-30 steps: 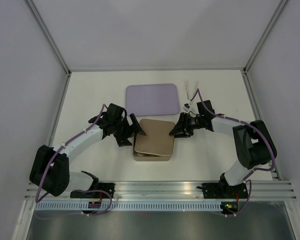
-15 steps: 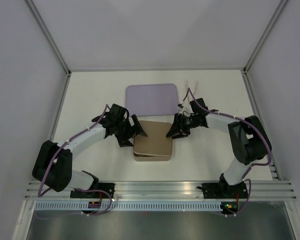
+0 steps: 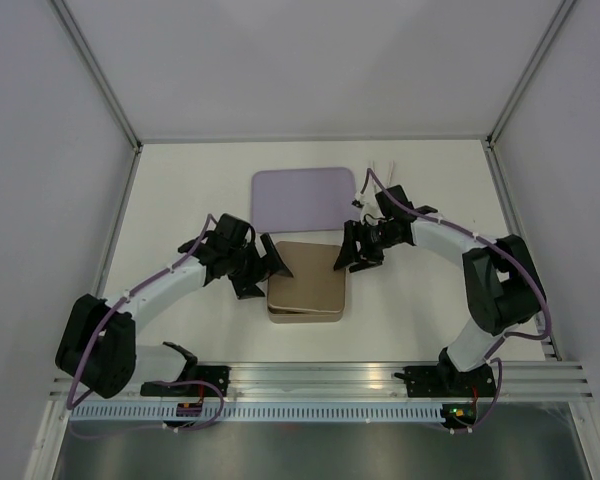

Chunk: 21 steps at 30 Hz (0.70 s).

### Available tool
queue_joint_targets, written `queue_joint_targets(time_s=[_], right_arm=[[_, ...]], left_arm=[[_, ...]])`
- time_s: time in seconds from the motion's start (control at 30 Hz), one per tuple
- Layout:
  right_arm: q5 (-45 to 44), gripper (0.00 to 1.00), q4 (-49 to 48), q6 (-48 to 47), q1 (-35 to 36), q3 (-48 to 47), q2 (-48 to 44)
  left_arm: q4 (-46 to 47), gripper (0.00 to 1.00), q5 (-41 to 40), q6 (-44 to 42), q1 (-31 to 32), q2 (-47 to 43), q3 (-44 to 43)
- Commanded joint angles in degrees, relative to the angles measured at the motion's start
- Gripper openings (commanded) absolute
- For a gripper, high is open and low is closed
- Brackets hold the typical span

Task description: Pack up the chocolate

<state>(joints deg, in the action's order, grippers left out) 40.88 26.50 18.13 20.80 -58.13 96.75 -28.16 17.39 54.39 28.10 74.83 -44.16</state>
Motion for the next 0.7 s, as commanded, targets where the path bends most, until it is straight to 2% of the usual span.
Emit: queue_joint_targets(time_s=[0.0,0.17,0.67], right_arm=[[-4.23,0.68,1.27,-2.13,0.21,-5.05,-2.53],[-7.65,0.82,4.87,-5.03,1.43,-9.28,0.89],[-9.51,0.85,4.00,-3.98,6.27,-13.67,3.71]], left_arm=[[1.18,1.00,-2.18,0.81,0.20,-0.04,-0.83],[1.09,1.00,-2.27,-0.25,0.20,3.47,-4.08],[1.01,1.00,-2.18,-1.30,0.20,8.23,-8.57]])
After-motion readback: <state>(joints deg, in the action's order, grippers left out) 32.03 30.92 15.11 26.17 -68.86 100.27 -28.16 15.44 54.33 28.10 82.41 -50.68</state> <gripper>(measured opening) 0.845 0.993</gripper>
